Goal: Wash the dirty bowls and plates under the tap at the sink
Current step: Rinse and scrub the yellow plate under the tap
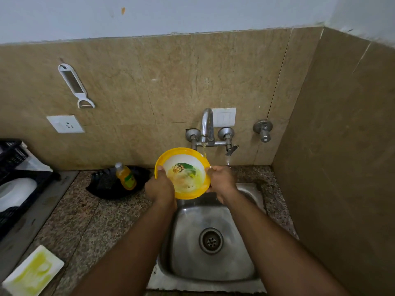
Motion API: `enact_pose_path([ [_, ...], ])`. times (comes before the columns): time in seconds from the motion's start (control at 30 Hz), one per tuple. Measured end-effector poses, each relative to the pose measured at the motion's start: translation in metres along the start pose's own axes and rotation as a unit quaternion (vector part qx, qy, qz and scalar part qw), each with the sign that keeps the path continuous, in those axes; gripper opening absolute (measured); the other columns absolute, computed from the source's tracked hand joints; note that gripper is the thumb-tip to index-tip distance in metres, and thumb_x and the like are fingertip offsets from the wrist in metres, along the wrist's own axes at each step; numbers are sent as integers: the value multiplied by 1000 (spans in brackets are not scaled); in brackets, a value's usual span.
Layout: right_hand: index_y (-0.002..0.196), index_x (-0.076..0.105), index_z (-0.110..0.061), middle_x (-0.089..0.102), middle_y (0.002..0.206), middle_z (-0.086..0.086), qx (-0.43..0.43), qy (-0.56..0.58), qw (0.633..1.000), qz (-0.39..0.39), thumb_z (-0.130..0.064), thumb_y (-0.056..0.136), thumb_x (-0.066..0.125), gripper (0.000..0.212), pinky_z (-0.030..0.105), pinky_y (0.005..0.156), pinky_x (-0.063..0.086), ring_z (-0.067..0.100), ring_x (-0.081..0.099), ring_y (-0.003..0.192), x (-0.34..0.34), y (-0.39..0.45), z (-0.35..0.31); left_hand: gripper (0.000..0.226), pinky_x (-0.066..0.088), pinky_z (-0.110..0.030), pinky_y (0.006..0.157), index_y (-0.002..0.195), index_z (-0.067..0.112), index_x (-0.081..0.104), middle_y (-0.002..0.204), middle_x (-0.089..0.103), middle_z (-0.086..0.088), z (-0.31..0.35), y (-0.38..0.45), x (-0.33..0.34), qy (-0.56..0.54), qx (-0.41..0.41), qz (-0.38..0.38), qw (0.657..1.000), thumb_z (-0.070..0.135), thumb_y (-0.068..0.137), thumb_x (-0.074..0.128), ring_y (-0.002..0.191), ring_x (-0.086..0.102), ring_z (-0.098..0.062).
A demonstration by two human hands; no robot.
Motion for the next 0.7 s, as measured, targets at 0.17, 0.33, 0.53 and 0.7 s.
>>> enact_pose_path([
  [0.17, 101, 68, -5, 73, 84, 16, 42, 46, 994, -93, -12, 103, 54, 17, 43, 59, 64, 23, 71, 61, 7, -8, -4, 70, 55, -56, 96, 121, 0, 70, 122, 68, -24, 14, -19, -3, -30, -11, 32, 999, 60, 92, 49, 110, 66, -44],
  [0.33, 84, 65, -3, 68, 61, 15, 15, 30, 999, -20, -7, 101, 50, 24, 36, 43, 58, 26, 66, 47, 11, -13, -8, 64, 59, -56, 90, 114, 7, 68, 112, 71, -19, 14, -22, -3, -47, -57, -24, 997, 63, 87, 50, 101, 69, -39],
  [0.53, 81, 67, -4, 62, 50, 11, -32, -53, 998, 7, -21, 105, 51, 32, 22, 32, 42, 20, 58, 33, -7, 0, -20, 42, 59, -66, 78, 108, 16, 71, 106, 74, -20, 22, -18, -5, -106, -128, -174, 971, 41, 75, 74, 94, 73, -42],
  [0.7, 73, 65, -8, 61, 53, 16, -57, -112, 992, -17, -29, 103, 56, 38, 24, 35, 44, 22, 55, 34, -16, 12, -23, 58, 60, -63, 80, 120, 13, 68, 110, 75, -16, 27, 5, -3, -69, -108, -210, 969, 54, 82, 76, 98, 73, -41],
])
Point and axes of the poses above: each hand's wrist, its own y-axis towards the middle knuckle, its own x-axis out of the palm, z = x × y, the point moved 2 cm from there along y, towards the middle knuckle
